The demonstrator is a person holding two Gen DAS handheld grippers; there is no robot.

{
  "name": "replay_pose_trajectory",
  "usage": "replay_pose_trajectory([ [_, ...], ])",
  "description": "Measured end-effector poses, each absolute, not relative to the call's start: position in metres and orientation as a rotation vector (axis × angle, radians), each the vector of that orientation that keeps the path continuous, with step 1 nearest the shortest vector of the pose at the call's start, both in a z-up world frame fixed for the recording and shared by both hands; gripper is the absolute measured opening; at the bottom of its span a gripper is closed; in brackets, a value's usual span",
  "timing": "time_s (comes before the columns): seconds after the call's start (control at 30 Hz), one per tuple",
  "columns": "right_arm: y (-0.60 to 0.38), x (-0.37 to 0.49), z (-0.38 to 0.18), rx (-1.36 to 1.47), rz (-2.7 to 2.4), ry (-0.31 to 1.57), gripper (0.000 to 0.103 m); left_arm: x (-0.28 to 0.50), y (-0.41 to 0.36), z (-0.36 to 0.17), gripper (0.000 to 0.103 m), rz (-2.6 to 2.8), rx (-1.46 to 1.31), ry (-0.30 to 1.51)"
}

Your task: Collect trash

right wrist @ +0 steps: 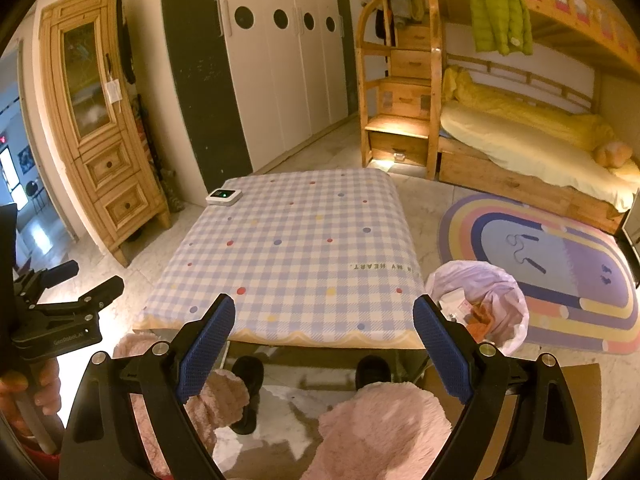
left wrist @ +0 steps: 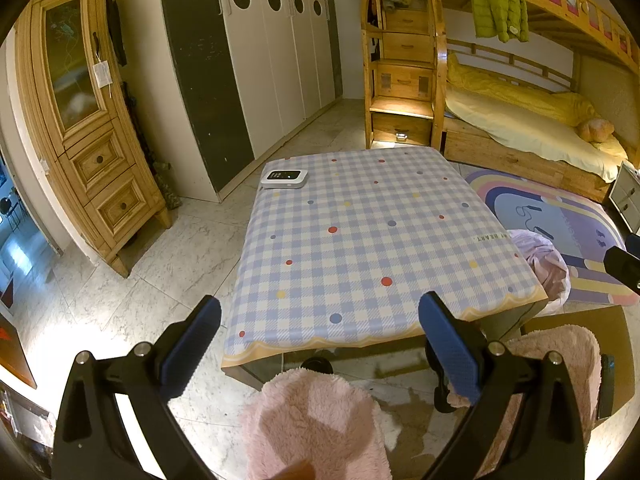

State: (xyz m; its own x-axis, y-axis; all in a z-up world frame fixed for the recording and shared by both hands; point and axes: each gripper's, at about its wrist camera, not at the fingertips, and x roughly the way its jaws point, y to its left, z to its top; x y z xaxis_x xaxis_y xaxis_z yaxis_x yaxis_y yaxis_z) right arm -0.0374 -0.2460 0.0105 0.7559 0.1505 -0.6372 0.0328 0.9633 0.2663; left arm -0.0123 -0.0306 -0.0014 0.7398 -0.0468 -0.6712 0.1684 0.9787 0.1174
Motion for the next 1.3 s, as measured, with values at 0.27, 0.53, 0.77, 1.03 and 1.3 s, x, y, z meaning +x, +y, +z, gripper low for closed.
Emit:
replay_pose_trajectory([
  [0.27,-0.2456,-0.0370,0.0109,0.272,0.065,0.714,0.090,-0.0120,-0.0305,-0.0010,0.096,-0.118,0.175,0.728],
  [0.53,-0.2459,-0.0369,0.0111,0.271,0.066,0.715,0.090,-0.0118,-0.0305,-0.0016,0.096,-0.118,0.177,0.729],
  [0.77,-0.2461,-0.0376,0.0113,0.274,0.066,0.715,0.090,-0.0116,-0.0303,-0.0020,0.096,-0.116,0.176,0.730],
  [1.03,-0.2456,-0.0376,0.0112,0.275,0.064,0.718,0.090,-0.0115,-0.0300,-0.0043,0.096,-0.109,0.185,0.733],
  [1.3,-0.2423,-0.0403,0.0069,0.289,0.058,0.726,0.090,-0.0104,-0.0305,-0.0044,0.096,-0.120,0.192,0.703],
])
